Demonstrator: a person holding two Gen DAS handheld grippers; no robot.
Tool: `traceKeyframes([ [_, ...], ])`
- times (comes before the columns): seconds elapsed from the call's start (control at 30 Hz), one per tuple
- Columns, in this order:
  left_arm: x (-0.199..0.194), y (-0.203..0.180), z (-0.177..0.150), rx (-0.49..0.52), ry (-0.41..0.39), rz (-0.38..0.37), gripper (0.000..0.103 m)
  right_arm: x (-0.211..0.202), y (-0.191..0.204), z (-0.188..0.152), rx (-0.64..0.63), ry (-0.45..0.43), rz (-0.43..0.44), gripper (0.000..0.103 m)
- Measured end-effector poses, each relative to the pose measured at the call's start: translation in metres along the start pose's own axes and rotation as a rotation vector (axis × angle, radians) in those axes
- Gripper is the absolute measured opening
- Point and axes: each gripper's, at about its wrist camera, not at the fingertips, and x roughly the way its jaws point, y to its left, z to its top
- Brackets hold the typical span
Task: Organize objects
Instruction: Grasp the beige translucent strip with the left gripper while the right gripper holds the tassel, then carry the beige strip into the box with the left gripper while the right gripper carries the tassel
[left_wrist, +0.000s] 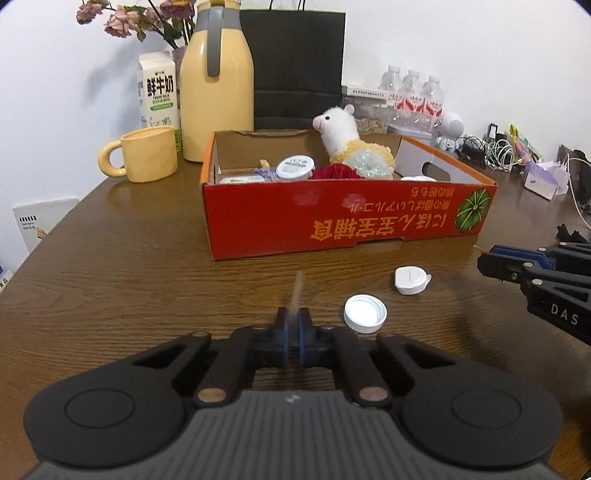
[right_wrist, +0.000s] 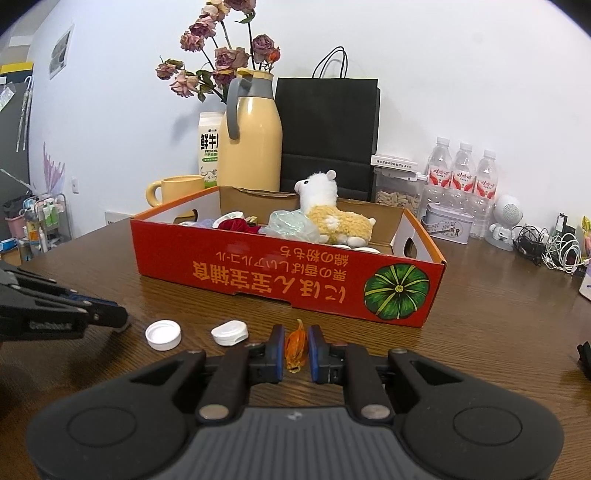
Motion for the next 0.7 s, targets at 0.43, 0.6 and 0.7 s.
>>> traceKeyframes([
  [0.43,-0.031,0.001,0.031,-0.011,-0.156,-0.021,0.005,-0.007,0.004,0.009,-0.020,-0.062,0.001,0.012],
  [0.6,-0.032,-0.006,0.061,-0.015,-0.234,-0.031,0.005,-0.007,0.001,0.037,-0.036,-0.133,-0.013,0.012],
  [0.7,-0.026,-0.010,0.077,-0.014,-0.274,-0.033,0.005,-0.002,-0.003,0.055,-0.035,-0.166,-0.021,0.012],
])
